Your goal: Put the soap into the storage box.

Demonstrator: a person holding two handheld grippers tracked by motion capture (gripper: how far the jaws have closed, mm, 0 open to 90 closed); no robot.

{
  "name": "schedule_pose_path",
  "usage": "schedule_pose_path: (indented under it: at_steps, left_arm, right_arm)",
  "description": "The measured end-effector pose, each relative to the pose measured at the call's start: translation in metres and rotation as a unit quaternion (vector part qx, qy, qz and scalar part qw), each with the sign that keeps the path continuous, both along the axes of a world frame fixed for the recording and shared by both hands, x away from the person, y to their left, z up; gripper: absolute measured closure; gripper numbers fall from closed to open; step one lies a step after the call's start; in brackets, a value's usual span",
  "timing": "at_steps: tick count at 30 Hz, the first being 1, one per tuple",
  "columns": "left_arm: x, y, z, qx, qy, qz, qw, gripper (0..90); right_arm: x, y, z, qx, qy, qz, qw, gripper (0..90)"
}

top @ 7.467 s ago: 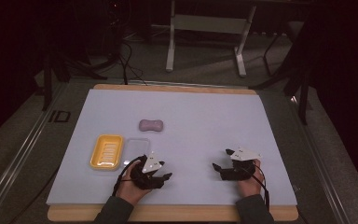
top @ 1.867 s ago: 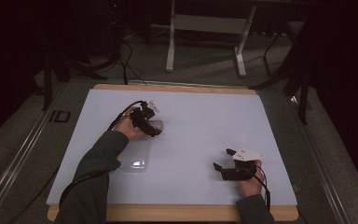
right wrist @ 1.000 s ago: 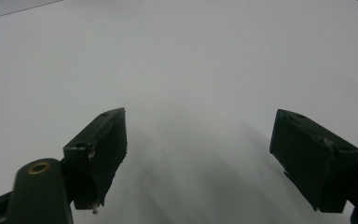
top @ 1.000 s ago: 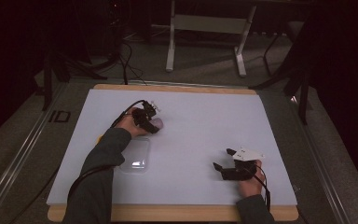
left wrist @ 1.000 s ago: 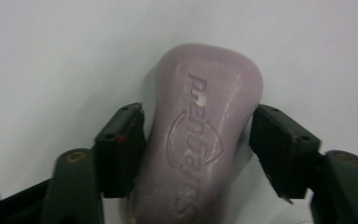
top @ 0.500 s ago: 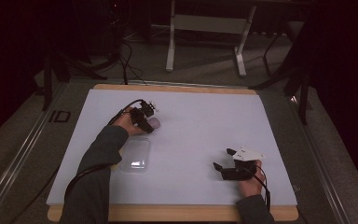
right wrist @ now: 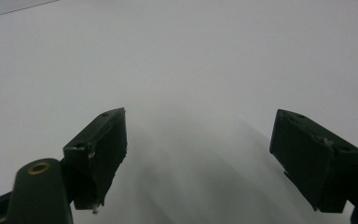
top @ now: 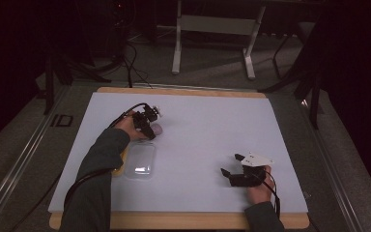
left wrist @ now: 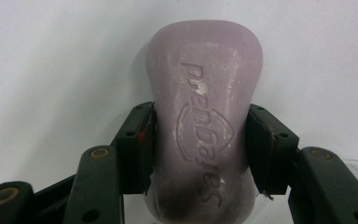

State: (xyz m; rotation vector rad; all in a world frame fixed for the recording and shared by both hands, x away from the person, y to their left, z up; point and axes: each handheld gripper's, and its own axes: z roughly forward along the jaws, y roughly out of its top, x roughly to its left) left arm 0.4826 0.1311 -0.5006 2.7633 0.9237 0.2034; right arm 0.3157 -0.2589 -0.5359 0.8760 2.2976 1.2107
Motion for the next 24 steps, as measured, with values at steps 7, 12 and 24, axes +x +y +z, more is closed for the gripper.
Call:
schedule_pose_path:
  at_steps: [7, 12, 24]
  left_arm:
    - [0.006, 0.004, -0.002, -0.019, 0.023, 0.023, 0.9993, 43.7]
    - [0.008, 0.003, -0.002, -0.013, 0.033, 0.029, 0.999, 43.5]
    - [0.013, -0.004, 0.001, 0.008, 0.054, 0.051, 0.9972, 48.7]
  right_arm:
    - [0.001, 0.0, 0.0, -0.002, 0.001, 0.001, 1.0, 18.3]
    - [0.001, 0.0, 0.0, -0.002, 0.002, 0.0, 1.0, 18.3]
    - [0.001, 0.0, 0.0, -0.003, 0.002, 0.001, 1.0, 18.3]
